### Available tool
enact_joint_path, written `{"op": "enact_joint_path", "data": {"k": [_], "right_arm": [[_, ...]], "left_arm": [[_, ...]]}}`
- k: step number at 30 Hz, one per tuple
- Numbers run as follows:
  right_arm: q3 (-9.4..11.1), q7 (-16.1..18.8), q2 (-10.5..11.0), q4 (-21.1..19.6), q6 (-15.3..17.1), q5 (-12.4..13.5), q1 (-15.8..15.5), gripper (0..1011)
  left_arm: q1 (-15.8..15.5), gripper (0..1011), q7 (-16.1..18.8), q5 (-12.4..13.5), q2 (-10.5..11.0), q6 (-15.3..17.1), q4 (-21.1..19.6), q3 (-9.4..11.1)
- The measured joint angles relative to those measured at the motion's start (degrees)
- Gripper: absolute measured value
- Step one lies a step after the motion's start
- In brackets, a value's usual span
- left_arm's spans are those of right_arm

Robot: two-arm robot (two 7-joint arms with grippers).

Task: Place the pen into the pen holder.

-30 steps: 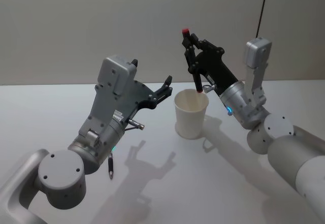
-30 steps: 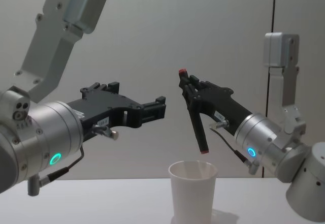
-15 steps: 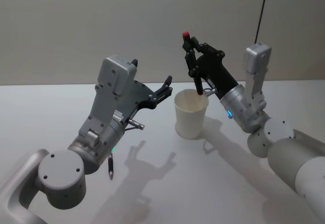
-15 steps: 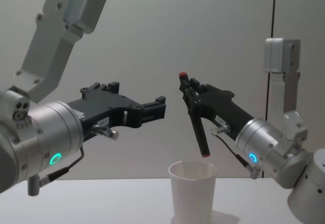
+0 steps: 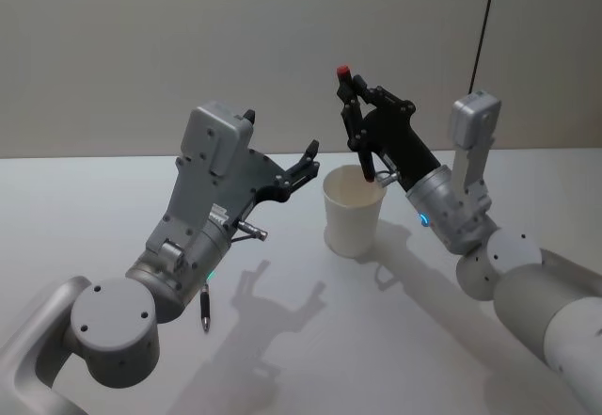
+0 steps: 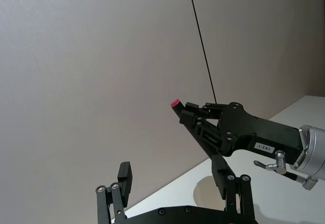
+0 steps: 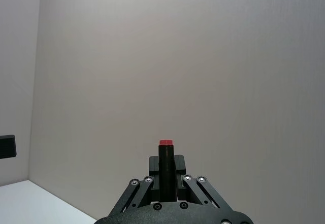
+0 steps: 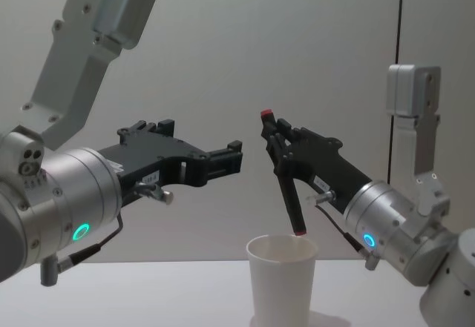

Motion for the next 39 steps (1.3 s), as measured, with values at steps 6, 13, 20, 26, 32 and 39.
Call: {"op": "enact_joint_path", "data": {"k": [6,13,20,26,32,39], "right_arm": [[0.24,-0.23,-0.12,0.17,-0.30,-0.35,-0.16,158],[0.50,-0.68,-0.18,0.28,-0.34,-0.74,-0.25,158],[0.82,-1.34,-0.25,0.36,-0.39,-1.23,-0.31,158],[1.04,-1.75,-0.29,0.39,-0.51,-1.68,-0.34,158],[1.15,-2.12,-0.34,0.43,-0.60,-2.17,-0.40,158],[1.20,-2.58,-0.42,0.48,-0.63,-2.82,-0.47,246]], "left_arm": [[0.00,1003,0.00,0.00,0.00,0.00,0.00,0.00],[0.00,1003,0.00,0.00,0.00,0.00,0.00,0.00],[0.00,1003,0.00,0.00,0.00,0.00,0.00,0.00],[0.00,1003,0.00,0.00,0.00,0.00,0.00,0.00],[0.00,1003,0.00,0.00,0.00,0.00,0.00,0.00],[0.00,1003,0.00,0.00,0.00,0.00,0.00,0.00]]}}
